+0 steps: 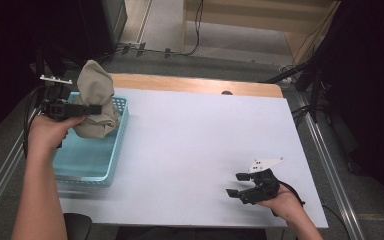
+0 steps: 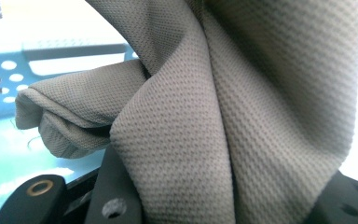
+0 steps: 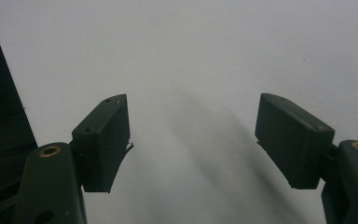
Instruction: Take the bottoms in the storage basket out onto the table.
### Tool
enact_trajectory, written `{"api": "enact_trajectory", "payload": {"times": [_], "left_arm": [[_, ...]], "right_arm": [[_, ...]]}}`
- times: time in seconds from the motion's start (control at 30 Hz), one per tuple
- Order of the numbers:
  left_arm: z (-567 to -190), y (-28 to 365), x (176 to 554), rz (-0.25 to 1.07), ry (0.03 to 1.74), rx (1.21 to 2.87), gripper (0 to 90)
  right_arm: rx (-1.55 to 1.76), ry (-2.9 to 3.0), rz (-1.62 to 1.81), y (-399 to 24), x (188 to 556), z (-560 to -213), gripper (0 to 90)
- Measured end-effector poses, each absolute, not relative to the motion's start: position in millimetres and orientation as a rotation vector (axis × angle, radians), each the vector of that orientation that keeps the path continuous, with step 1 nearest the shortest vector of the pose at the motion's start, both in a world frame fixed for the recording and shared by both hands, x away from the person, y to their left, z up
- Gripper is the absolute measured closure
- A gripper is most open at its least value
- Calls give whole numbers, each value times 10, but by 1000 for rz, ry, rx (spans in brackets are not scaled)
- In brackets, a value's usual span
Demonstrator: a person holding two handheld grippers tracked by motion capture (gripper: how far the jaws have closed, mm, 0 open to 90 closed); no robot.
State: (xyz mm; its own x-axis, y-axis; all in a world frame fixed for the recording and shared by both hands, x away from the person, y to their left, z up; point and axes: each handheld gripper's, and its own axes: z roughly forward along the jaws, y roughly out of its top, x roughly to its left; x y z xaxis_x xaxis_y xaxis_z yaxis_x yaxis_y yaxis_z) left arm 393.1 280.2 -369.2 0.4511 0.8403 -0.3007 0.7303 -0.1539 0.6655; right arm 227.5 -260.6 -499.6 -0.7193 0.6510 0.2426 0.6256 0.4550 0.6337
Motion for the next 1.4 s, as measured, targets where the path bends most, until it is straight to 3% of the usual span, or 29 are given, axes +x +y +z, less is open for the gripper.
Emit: {"api": "enact_trajectory", "payload": {"times": [0.67,0.8,1.4], "left_arm": [[-3319,2113,3729,49,1069,2016,569],[-3368,1898,3733,-9,1011,2036,569],[-3757,1068,3664,-16,882,2099,565]], "right_arm": [[1153,2652,1132,-2601,2278,-4996,249],[1158,2651,1131,-2601,2281,-4997,249],[1200,2628,1159,-2598,2284,-4993,240]]}}
